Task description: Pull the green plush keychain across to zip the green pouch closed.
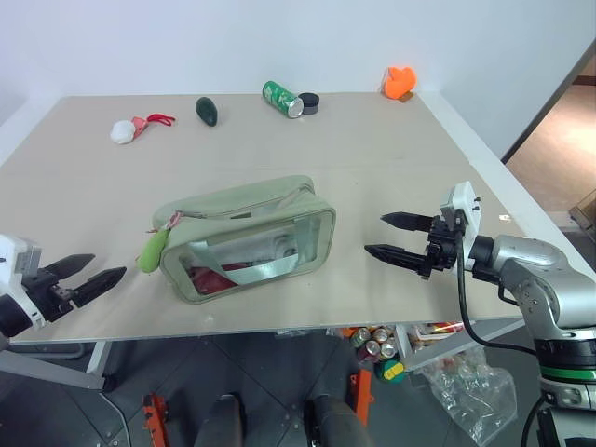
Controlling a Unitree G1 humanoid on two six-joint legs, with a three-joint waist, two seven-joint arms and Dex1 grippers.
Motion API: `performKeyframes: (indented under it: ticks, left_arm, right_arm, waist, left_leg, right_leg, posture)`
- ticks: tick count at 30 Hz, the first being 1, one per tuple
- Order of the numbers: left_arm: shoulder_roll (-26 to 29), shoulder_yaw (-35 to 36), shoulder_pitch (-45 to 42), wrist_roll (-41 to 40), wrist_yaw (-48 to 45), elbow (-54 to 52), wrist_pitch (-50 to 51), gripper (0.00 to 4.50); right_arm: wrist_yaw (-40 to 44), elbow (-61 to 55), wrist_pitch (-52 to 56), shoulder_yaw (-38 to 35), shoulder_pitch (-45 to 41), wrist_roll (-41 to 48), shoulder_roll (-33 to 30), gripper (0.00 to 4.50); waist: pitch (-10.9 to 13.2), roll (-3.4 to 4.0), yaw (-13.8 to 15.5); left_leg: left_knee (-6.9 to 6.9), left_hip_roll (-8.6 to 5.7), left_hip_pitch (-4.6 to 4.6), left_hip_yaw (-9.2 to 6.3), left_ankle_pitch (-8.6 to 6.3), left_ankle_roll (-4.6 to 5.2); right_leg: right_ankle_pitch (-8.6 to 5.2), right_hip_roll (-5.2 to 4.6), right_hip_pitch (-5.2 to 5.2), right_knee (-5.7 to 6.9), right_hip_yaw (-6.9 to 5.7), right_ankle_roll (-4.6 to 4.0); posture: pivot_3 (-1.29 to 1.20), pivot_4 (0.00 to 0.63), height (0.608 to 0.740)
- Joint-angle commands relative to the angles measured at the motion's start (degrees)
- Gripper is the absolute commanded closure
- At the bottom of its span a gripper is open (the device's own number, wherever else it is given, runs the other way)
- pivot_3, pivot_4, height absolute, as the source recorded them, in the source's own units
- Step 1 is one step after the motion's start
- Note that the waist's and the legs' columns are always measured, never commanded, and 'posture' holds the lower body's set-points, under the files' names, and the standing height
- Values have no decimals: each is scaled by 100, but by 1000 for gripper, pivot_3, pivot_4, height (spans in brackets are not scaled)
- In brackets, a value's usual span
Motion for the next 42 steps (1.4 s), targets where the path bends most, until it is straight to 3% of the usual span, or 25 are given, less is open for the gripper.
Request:
performKeyframes:
  ticks: [1,12,18,23,31,42]
  left_arm:
    - [146,-104,-145,64,18,56,75,7]
    - [298,-268,-892,-52,-118,175,197,7]
    - [510,-226,-1783,-339,-300,434,329,7]
    - [693,-533,-2761,-614,-629,248,462,7]
    - [880,-612,-2857,-1169,-1276,-734,666,7]
    - [935,-220,-2652,-1832,-1343,-1516,713,7]
  right_arm:
    - [-52,-182,-87,-32,-32,-25,-39,0]
    - [-60,-114,-293,156,-284,-273,-82,0]
    - [-310,-125,-212,97,-1260,-199,34,0]
    - [237,-500,-226,709,-2388,-90,200,0]
    - [1059,-740,-259,1425,-2979,180,671,0]
    - [1380,356,-1515,2489,-3045,-1300,1001,0]
  waist:
    - [0,0,1]
    - [-1,-3,21]
    - [1,-8,20]
    - [2,-9,18]
    - [0,-12,11]
    - [1,-12,7]
  left_leg:
    - [0,0,0,0,0,0]
    - [2,-1,-2,2,-1,0]
    - [13,4,-5,0,-1,1]
    - [16,7,-22,0,-1,1]
    - [19,10,-58,-3,-28,-14]
    - [64,27,-53,0,-29,-10]
  right_leg:
    - [0,0,0,0,0,0]
    - [1,1,0,0,0,2]
    - [7,8,-3,3,-1,2]
    - [12,14,-18,4,-1,6]
    - [5,29,-44,13,19,25]
    - [18,44,-38,21,20,33]
  posture:
    - [0,150,740]
    - [0,150,740]
    - [0,150,740]
    - [0,150,740]
    - [0,150,740]
    - [0,150,740]
